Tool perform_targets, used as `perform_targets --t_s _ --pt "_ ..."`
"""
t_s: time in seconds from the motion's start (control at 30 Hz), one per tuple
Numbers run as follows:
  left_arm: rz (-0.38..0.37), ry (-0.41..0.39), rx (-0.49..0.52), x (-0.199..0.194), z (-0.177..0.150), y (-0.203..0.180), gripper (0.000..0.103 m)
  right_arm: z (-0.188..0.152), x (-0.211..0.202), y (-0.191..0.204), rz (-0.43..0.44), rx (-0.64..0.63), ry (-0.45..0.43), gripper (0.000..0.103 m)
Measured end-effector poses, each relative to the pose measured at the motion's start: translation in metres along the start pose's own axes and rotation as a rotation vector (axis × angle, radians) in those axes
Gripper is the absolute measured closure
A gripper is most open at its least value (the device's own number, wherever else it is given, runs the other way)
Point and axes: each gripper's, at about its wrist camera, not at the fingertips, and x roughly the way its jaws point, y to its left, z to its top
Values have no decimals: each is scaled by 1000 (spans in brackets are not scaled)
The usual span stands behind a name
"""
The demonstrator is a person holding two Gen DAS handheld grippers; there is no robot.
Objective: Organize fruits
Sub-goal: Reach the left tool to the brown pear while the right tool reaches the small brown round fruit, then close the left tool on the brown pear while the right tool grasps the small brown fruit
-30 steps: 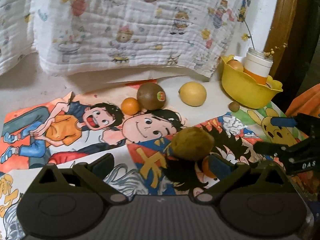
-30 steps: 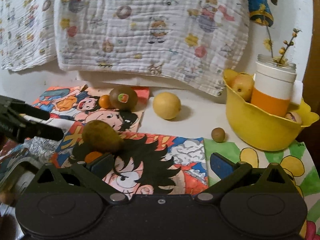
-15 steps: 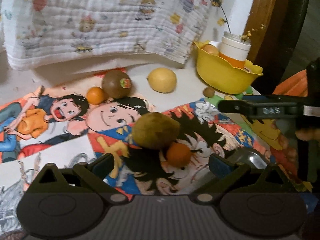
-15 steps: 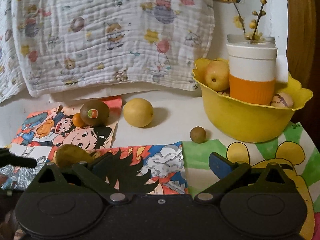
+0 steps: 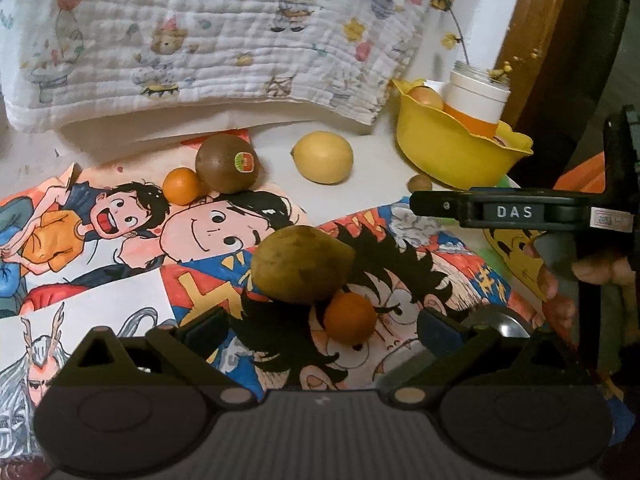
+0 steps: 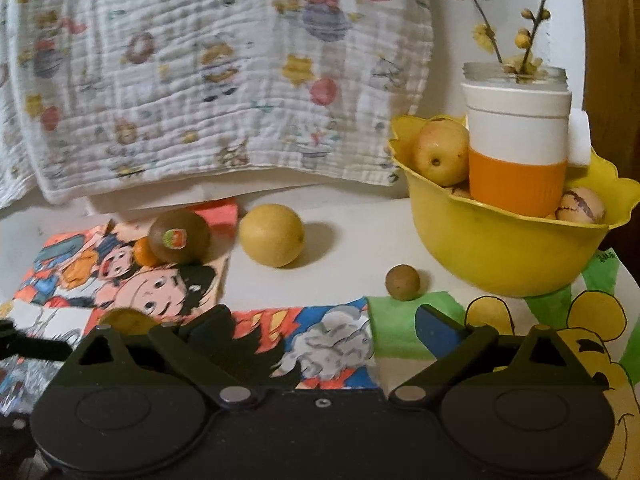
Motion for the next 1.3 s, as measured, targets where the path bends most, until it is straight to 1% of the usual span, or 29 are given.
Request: perform_targets --t_s 0.23,0.33,0.5,0.6,0.73,0.8,0.87,1.03,1.23,1.3 --pt "17 -10 -49 10 6 6 1 6 22 -1 -40 17 -2 8" --pt "22 -15 -61 15 10 7 3 8 31 -3 -60 27 -2 11" --pt "22 -9 -59 25 15 4 7 8 45 -9 -102 60 6 16" --pt "25 -10 -53 31 19 2 10 8 50 -15 -103 99 23 19" --pt "27 -8 -43 38 22 -1 13 10 54 -20 -114 118 22 21" --pt "30 -4 -35 41 23 -1 14 11 57 -22 -117 128 31 25" --pt "39 0 -26 44 23 -2 17 12 59 -23 -119 140 39 27" --pt "52 8 -19 51 23 -1 22 13 61 -24 -131 149 33 36" --pt "73 -1 1 54 24 -2 25 13 60 -24 -141 139 30 50" --pt "75 -2 4 55 25 -2 25 13 61 -24 -147 130 30 56"
